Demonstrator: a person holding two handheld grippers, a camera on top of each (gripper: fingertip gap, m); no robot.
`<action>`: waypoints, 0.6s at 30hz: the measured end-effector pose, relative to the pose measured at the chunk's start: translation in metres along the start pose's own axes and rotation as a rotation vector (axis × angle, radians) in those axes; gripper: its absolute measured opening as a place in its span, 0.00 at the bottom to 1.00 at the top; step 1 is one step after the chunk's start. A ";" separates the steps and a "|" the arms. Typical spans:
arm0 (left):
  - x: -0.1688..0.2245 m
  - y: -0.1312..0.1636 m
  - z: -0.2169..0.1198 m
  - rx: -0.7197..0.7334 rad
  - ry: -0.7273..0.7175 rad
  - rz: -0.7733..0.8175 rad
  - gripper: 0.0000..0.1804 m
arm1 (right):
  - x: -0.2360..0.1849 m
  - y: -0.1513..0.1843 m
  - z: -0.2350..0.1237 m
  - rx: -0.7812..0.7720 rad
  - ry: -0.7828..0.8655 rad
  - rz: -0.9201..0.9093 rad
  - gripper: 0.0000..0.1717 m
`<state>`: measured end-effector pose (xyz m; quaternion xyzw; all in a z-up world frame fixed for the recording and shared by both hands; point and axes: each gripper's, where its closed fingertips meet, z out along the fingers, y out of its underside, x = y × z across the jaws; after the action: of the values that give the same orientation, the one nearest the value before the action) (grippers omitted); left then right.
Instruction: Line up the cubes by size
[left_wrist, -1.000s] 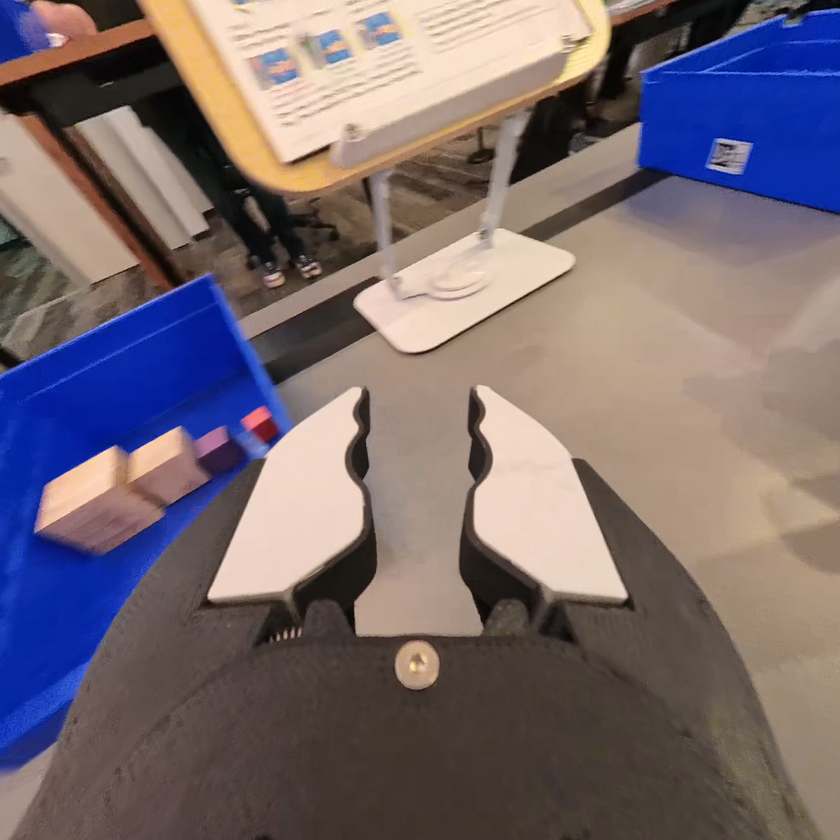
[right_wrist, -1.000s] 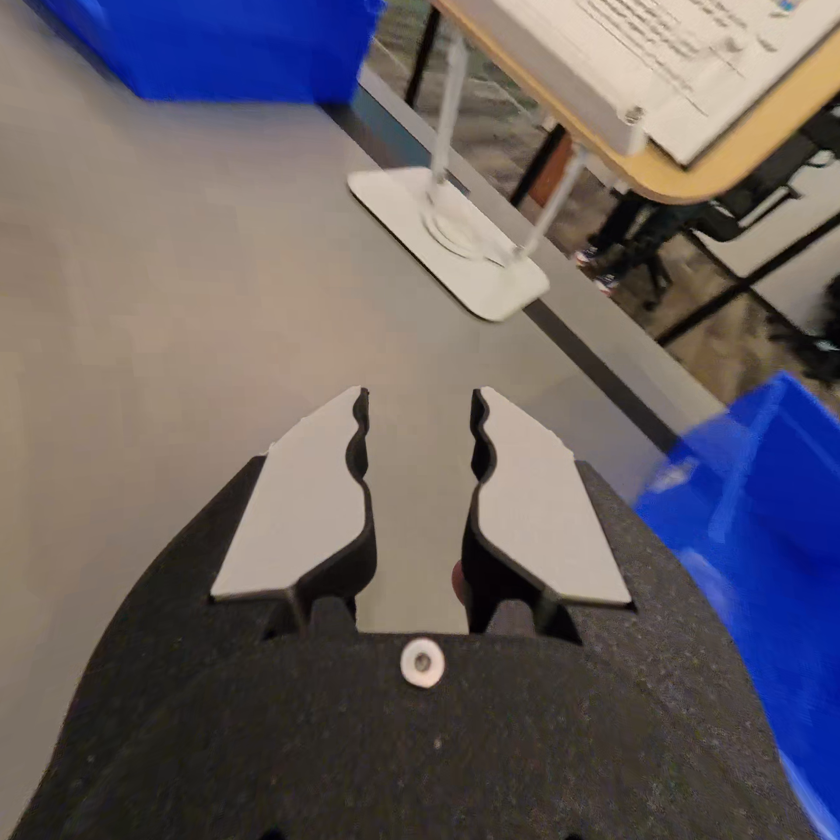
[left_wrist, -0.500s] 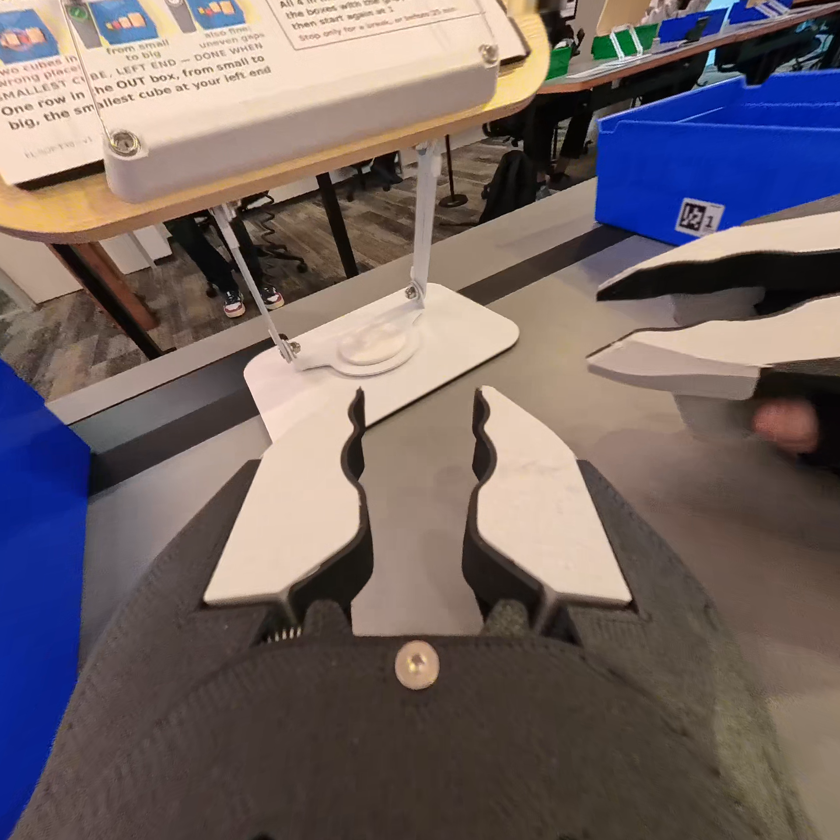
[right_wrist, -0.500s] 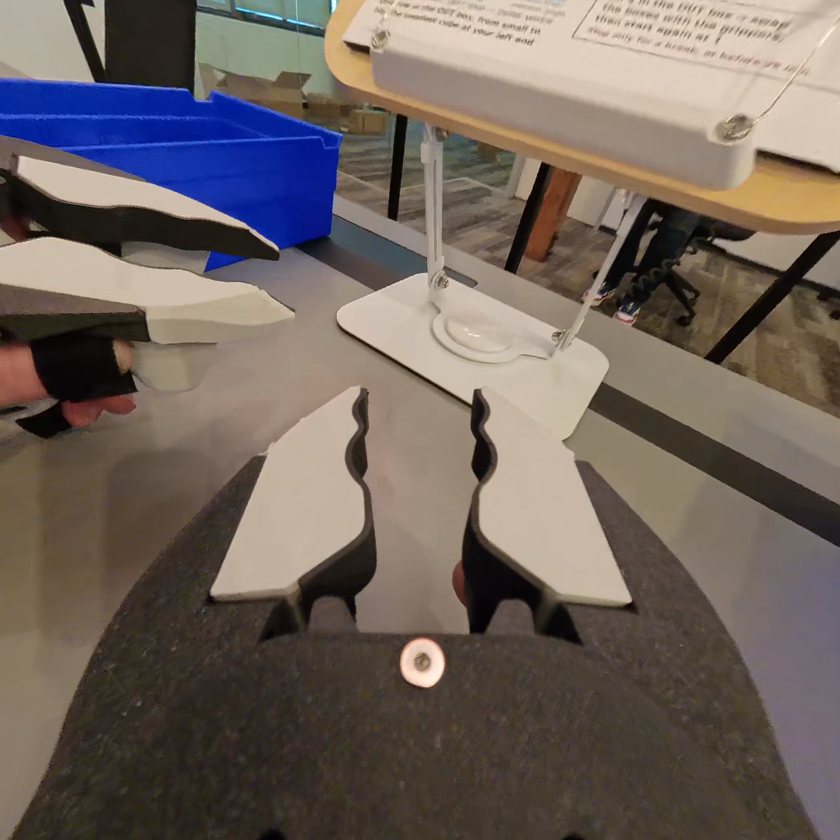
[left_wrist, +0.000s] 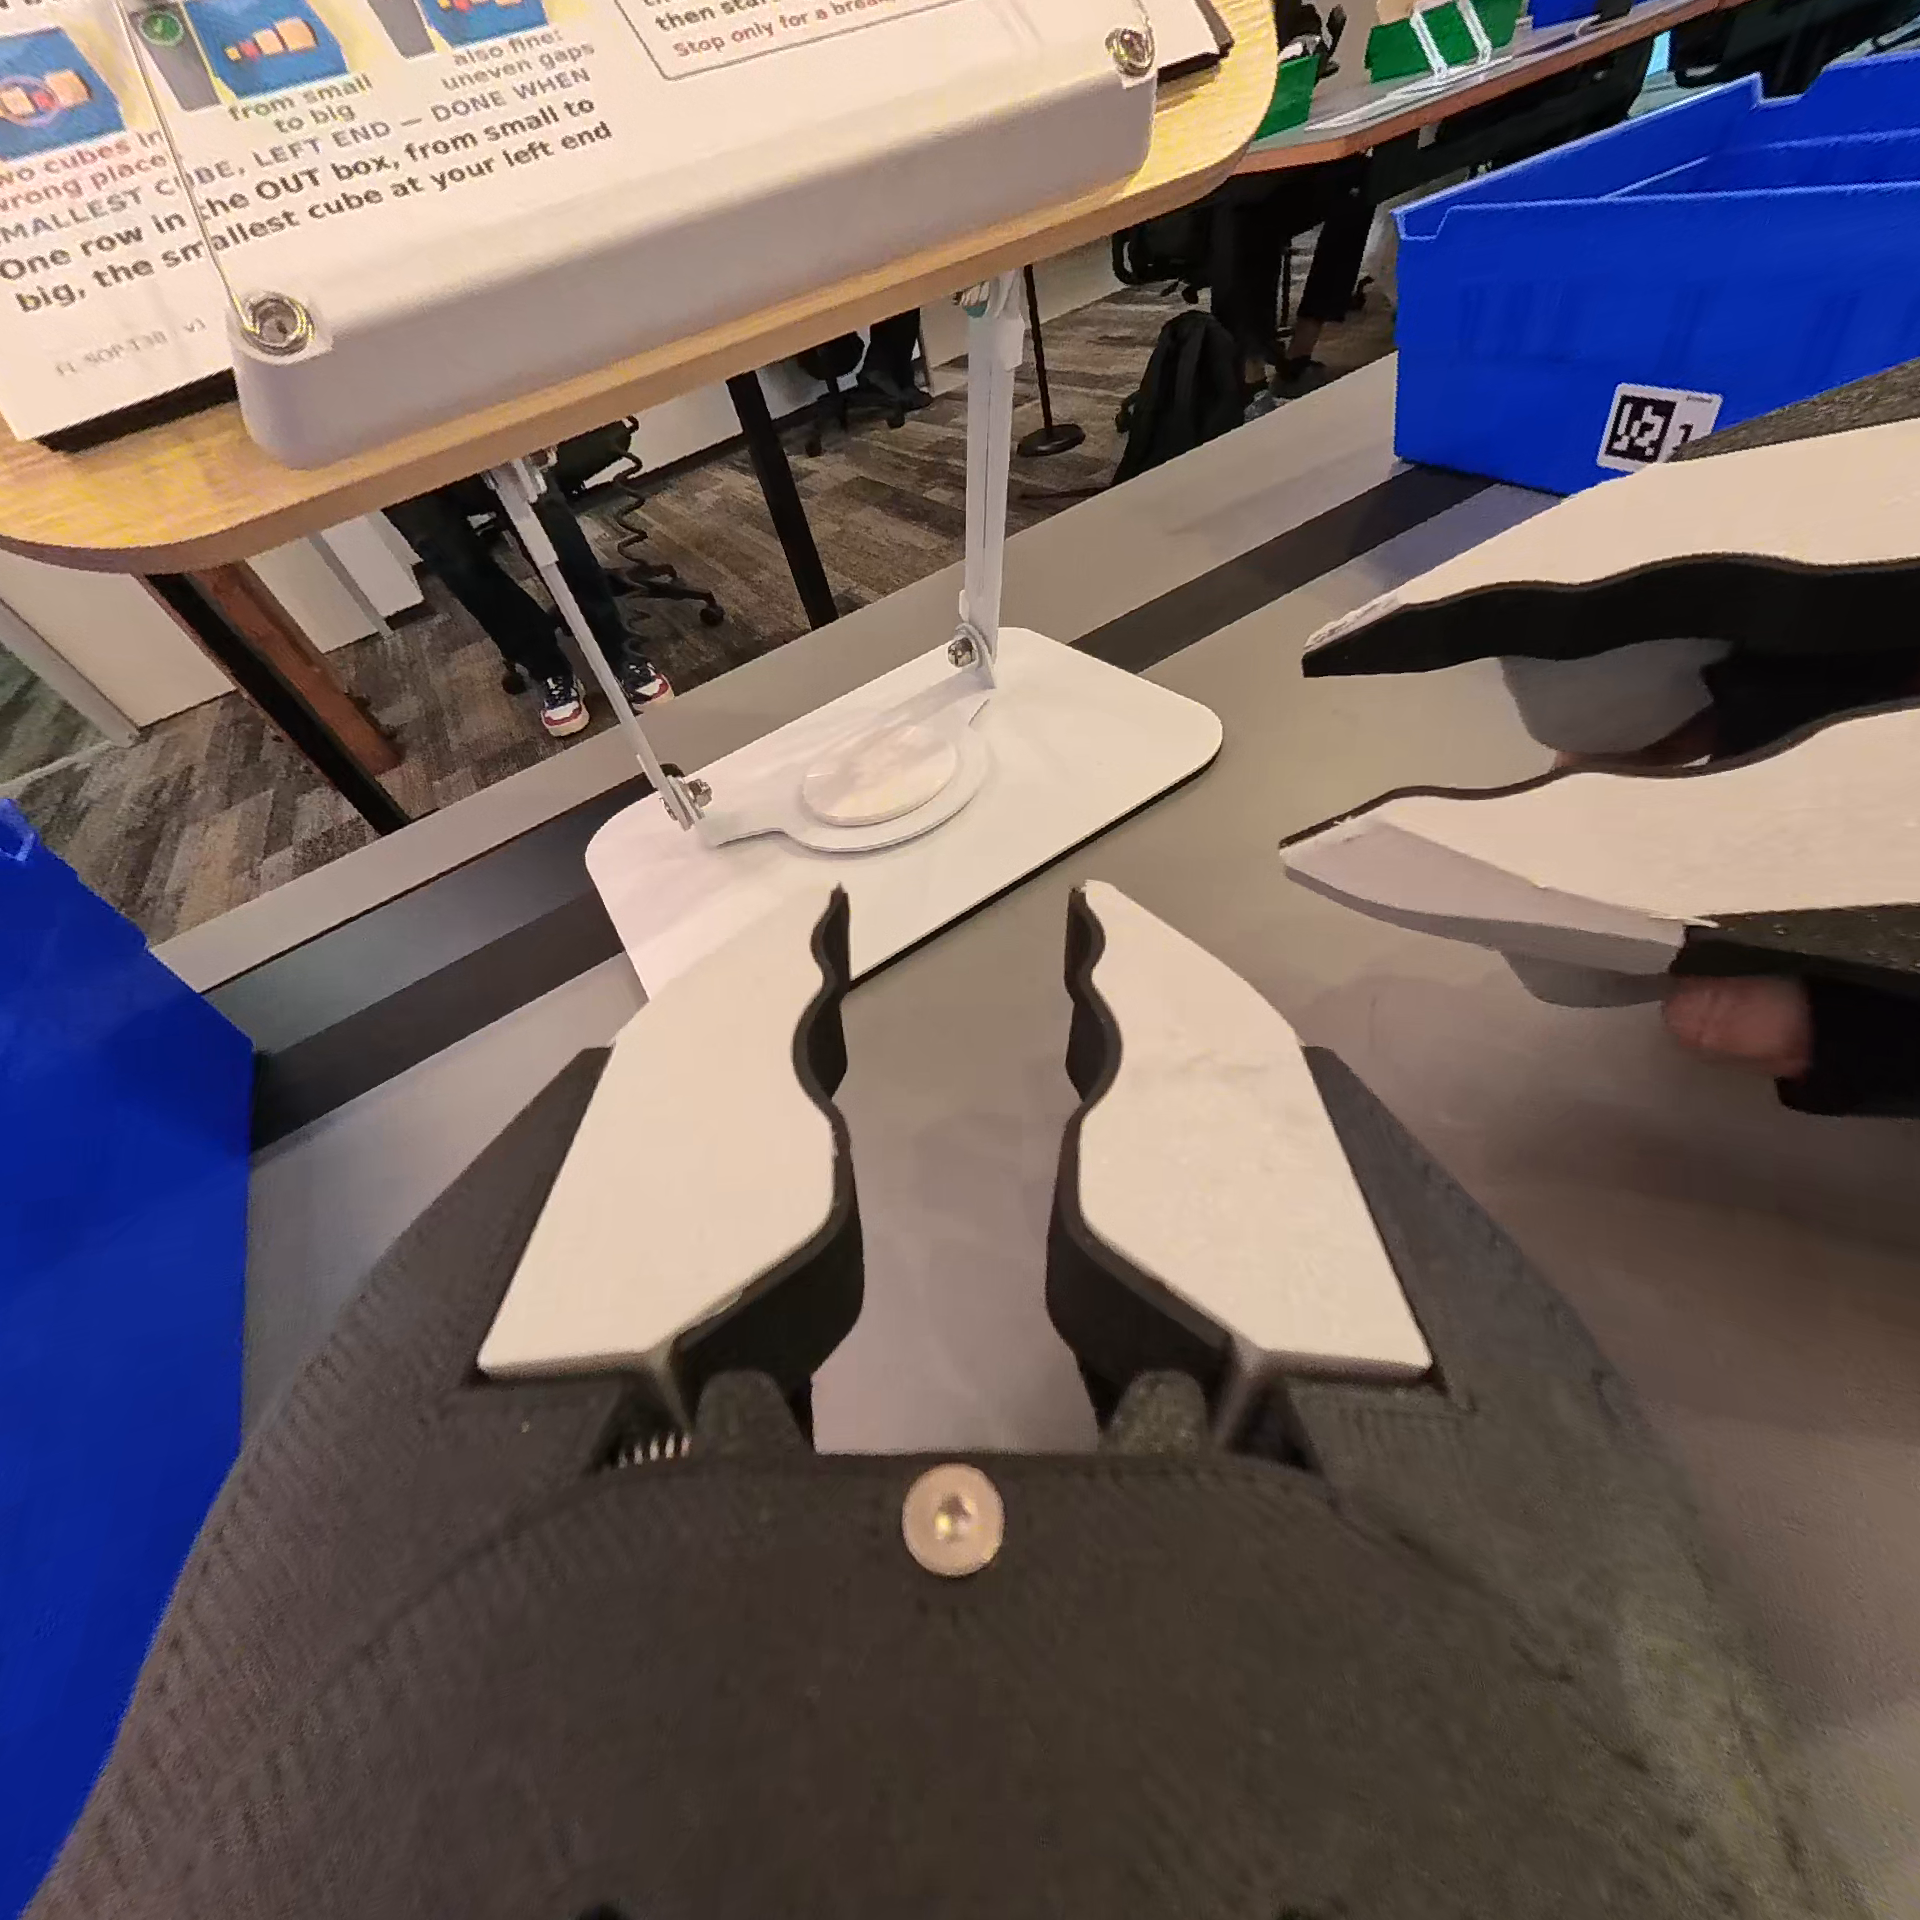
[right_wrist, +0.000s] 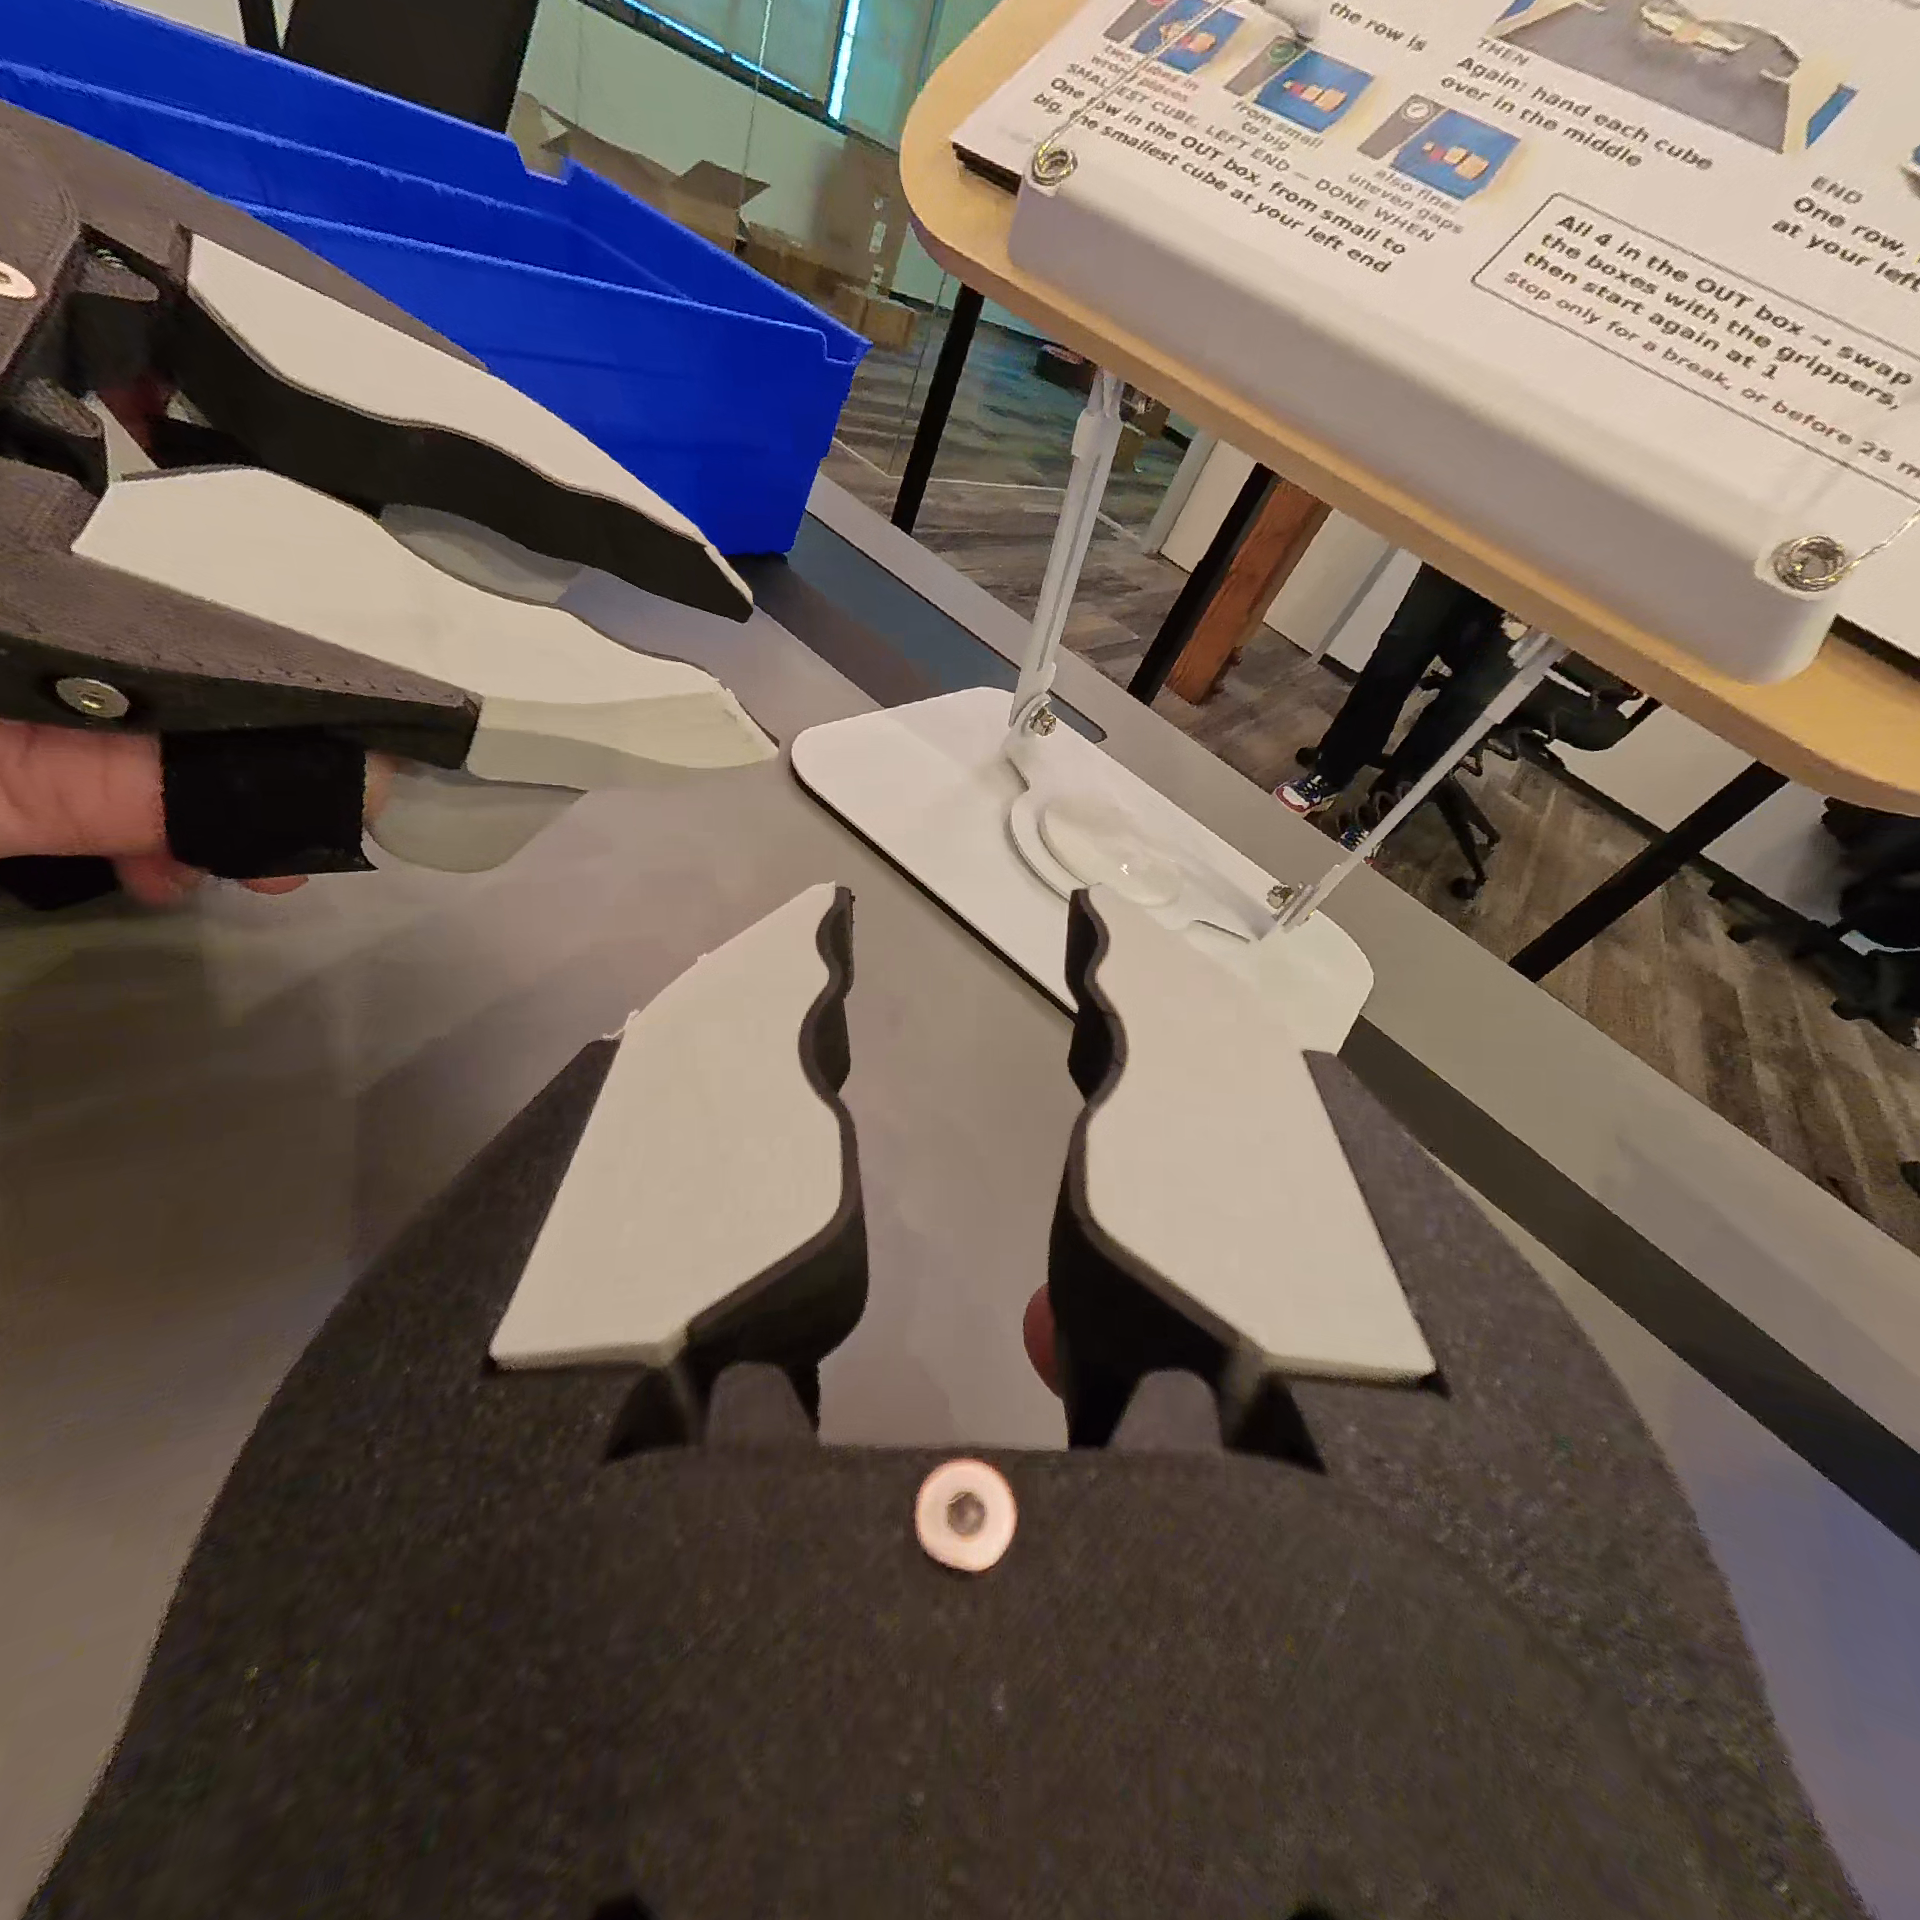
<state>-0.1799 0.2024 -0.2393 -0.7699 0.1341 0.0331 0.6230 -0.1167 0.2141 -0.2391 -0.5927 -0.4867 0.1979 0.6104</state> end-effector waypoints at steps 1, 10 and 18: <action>0.000 0.000 0.000 0.000 0.001 0.000 0.22 | 0.000 0.000 0.000 0.003 -0.001 -0.002 0.22; -0.012 -0.055 -0.046 0.190 -0.029 0.162 0.15 | -0.002 0.002 0.002 -0.002 0.002 -0.054 0.25; -0.136 -0.094 -0.107 0.189 -0.175 0.287 0.08 | -0.005 0.006 0.005 -0.030 -0.022 -0.074 0.25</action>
<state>-0.3000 0.1389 -0.0968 -0.6750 0.1902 0.1757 0.6909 -0.1213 0.2136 -0.2473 -0.5812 -0.5181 0.1744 0.6028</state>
